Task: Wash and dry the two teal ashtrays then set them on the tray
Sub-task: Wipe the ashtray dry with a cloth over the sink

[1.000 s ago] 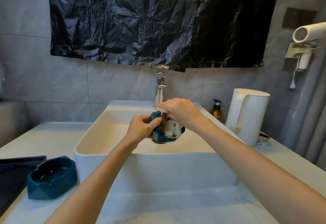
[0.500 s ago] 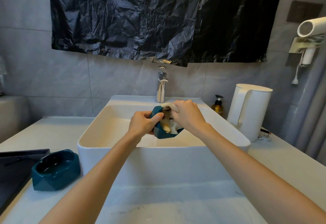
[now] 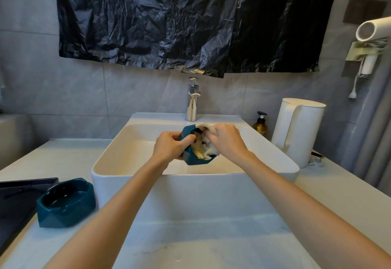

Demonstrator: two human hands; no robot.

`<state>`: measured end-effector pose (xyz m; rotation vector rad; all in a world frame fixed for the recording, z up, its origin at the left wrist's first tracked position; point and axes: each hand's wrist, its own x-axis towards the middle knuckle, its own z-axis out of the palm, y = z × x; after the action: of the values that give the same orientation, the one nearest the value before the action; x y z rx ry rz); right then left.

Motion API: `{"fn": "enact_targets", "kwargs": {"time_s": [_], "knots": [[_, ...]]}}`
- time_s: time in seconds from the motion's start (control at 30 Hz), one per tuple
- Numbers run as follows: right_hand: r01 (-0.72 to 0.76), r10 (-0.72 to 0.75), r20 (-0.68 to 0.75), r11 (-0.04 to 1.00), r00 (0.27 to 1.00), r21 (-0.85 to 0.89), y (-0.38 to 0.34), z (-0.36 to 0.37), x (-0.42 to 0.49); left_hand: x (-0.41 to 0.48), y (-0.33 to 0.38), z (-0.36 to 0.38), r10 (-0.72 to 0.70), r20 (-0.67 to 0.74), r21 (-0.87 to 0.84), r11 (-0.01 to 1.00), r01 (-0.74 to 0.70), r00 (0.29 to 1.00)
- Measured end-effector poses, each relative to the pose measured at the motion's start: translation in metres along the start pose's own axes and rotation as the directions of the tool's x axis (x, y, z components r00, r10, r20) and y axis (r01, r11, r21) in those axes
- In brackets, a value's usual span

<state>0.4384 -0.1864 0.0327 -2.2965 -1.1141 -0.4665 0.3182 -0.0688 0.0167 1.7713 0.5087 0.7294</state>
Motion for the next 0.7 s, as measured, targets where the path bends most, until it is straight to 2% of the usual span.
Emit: {"fn": "enact_targets", "kwargs": {"time_s": [0.1,0.2,0.33,0.47,0.6,0.7], "knots": [[-0.064,0.064,0.01,0.996,0.998,0.062,-0.003,-0.004,-0.002,-0.001,0.002,-0.001,-0.023,-0.01,-0.04,0.999,0.023,1.0],[0.021,-0.021,-0.007,1.0,1.0,0.018,-0.006,-0.011,-0.001,-0.002,0.007,0.0,-0.05,-0.009,-0.121,0.991,0.049,0.999],[0.066,-0.054,-0.087,0.988,0.995,0.138,-0.003,-0.02,0.001,-0.001,0.008,-0.004,-0.121,-0.049,-0.214,0.971,0.108,0.991],[0.036,-0.006,-0.177,0.985,0.984,0.169,0.0,-0.036,0.001,0.0,0.006,-0.005,-0.093,-0.06,-0.216,0.973,0.078,0.994],[0.04,-0.027,-0.091,0.99,0.995,0.138,-0.019,-0.033,0.006,-0.001,0.004,-0.002,-0.011,-0.023,-0.119,0.993,0.009,1.0],[0.037,0.007,-0.133,0.946,0.991,0.323,-0.035,-0.03,0.014,-0.001,0.003,-0.003,0.003,-0.027,-0.106,0.994,-0.006,1.0]]}}
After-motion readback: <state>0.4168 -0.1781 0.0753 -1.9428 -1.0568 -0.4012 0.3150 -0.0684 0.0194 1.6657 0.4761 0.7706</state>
